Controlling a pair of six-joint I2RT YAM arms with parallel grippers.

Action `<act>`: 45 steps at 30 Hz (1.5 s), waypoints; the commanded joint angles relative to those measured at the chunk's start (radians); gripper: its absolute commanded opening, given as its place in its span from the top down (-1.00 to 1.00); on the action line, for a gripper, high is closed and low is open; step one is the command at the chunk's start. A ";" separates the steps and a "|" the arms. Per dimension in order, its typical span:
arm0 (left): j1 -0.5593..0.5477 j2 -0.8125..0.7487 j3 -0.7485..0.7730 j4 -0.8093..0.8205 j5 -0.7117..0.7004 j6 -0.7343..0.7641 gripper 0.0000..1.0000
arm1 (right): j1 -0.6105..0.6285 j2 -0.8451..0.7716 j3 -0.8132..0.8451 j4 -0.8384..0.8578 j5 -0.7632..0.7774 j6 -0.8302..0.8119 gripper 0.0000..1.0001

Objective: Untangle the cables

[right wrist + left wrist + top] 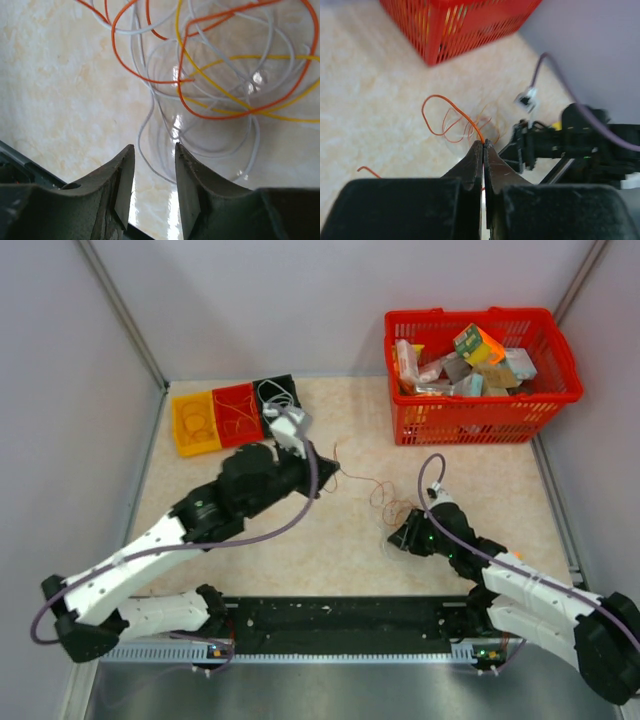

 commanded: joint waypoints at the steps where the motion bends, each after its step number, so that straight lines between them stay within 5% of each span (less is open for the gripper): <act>1: -0.003 -0.179 0.101 -0.013 0.061 0.205 1.00 | -0.009 0.086 0.083 0.158 0.026 -0.027 0.23; 7: -0.003 -0.301 0.523 -0.205 0.068 0.344 1.00 | -0.046 0.137 0.044 0.150 0.246 0.096 0.16; 11: -0.003 -0.385 0.621 -0.194 0.043 0.356 1.00 | -0.096 0.111 0.013 0.132 0.294 0.119 0.14; 16: -0.003 -0.381 0.528 -0.211 -0.150 0.321 1.00 | -0.109 0.052 0.043 0.126 0.196 -0.036 0.15; 22: -0.001 -0.201 0.367 -0.293 -0.512 0.232 1.00 | -0.109 0.000 0.099 0.078 0.022 -0.225 0.10; 27: 0.055 -0.085 0.207 -0.247 -0.665 0.178 1.00 | -0.109 -0.057 0.074 0.032 0.008 -0.271 0.08; 33: 0.335 -0.020 0.141 -0.236 -0.347 0.026 1.00 | -0.109 -0.136 0.044 0.032 0.005 -0.274 0.07; 45: 0.355 0.027 0.063 -0.266 -0.187 -0.020 1.00 | -0.109 -0.193 0.016 0.055 -0.001 -0.291 0.06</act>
